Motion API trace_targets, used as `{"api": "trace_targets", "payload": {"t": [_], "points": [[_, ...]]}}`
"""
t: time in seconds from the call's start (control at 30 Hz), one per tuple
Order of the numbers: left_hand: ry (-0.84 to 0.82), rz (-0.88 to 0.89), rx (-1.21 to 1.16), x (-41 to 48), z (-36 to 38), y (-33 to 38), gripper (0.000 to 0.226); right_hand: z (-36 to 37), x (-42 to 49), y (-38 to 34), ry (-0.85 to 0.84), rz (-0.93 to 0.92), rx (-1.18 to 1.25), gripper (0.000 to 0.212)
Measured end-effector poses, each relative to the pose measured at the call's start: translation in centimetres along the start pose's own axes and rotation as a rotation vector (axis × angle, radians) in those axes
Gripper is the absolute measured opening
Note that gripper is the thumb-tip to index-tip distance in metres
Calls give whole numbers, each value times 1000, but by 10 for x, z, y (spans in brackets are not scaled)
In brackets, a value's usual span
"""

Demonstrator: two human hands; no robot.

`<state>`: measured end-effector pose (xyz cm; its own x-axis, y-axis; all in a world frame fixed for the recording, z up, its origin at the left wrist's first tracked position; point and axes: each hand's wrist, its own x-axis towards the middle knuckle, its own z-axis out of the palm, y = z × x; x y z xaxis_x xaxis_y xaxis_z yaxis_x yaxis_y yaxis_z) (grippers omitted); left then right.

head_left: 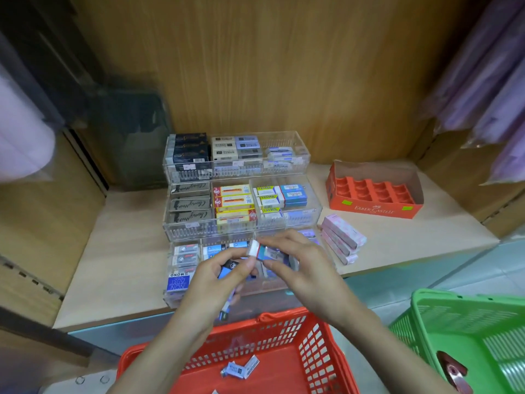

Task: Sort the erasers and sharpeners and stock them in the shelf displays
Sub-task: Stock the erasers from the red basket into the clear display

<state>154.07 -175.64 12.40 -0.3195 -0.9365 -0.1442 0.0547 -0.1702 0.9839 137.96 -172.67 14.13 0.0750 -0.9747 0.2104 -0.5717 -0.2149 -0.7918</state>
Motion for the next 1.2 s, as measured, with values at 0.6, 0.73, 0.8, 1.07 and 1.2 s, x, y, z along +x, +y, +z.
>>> {"api": "trace_targets", "payload": {"t": [0.6, 0.73, 0.8, 1.07, 1.2], "points": [[305, 52, -180, 19, -15, 10, 21, -55, 143, 90, -54, -138, -760, 20], [321, 87, -203, 20, -18, 5, 18, -50, 148, 90, 49, -93, -842, 23], [321, 69, -253, 20, -18, 6, 17, -46, 146, 85, 63, -33, -875, 26], [213, 49, -161, 13, -20, 8, 13, 12, 57, -14, -206, 190, 266, 10], [132, 97, -3, 9, -19, 9, 11, 24, 33, -19, -214, 290, 397, 39]]}}
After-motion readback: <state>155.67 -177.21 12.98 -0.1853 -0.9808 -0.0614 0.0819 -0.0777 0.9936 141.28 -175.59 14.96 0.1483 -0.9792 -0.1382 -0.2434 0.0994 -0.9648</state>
